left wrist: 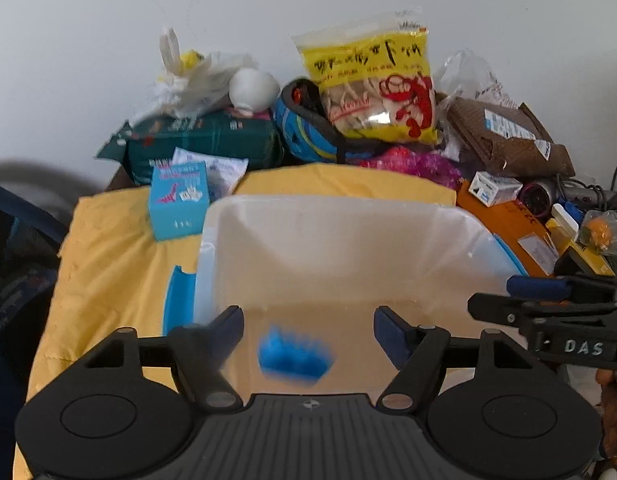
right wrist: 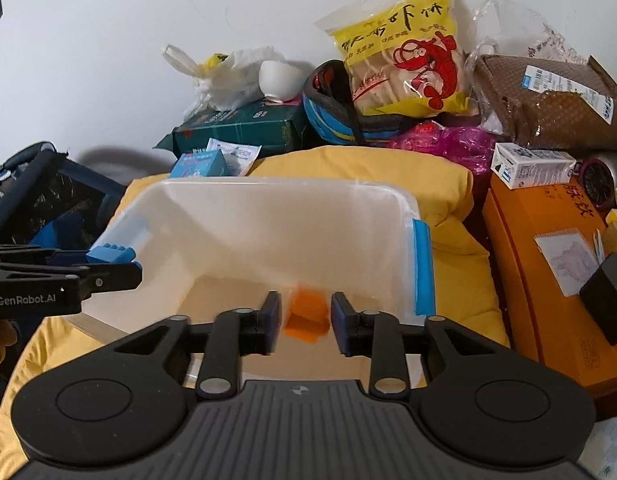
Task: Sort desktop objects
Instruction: 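Carry both bricks over the white bin and open both tools to drop them, then grasp the red brick with the left tool while the right tool grasps the beige toy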
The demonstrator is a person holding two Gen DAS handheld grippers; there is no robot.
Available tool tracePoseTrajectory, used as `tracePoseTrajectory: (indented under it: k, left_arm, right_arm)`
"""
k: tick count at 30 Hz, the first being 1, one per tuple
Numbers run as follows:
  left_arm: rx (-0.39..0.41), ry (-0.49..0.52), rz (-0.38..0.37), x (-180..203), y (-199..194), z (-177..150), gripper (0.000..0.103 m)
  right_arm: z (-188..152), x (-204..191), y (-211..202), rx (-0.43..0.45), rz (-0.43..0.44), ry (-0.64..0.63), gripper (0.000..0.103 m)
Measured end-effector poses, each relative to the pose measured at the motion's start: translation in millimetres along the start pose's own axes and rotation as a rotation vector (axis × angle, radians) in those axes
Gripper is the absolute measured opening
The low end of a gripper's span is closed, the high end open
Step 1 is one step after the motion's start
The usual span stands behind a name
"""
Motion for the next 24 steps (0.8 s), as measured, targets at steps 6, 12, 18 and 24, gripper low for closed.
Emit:
tracePoseTrajectory:
  k: [6, 12, 18, 24]
  left_arm:
    - [0.067, 0.042, 0.000, 6.9, -43.0, -11.4, 0.075]
    - [0.096, 0.125, 0.012, 15.6, -105.6, -89.9, 0.076]
    - [-0.030, 0.191, -0.080, 35.6, -117.9, -187.5, 0.076]
    - [-0.099, 0.256, -0.111, 32.8, -104.4, -233.9, 0.075]
  right_arm:
    - [5.7, -6.0, -29.5, 0.098, 0.028, -0.078, 0.063]
    - [-32.2, -13.6, -89.7, 0.216, 0.071, -0.161, 0.076]
    - [-135.1, -18.4, -96.5, 0.095, 0.063, -0.188, 0.074]
    - [-189.8, -27.5, -99.4, -0.018, -0.043, -0.103, 0.059]
Point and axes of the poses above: each gripper's, at about its wrist camera, not at the fingertips, and y roughly the way its jaws point, x to its right, z to its top, the point moved 10 cm from there along y, roughly the way its jaws point, and after that the axes turned 7 degrees about -z, right-handed, at the moved point
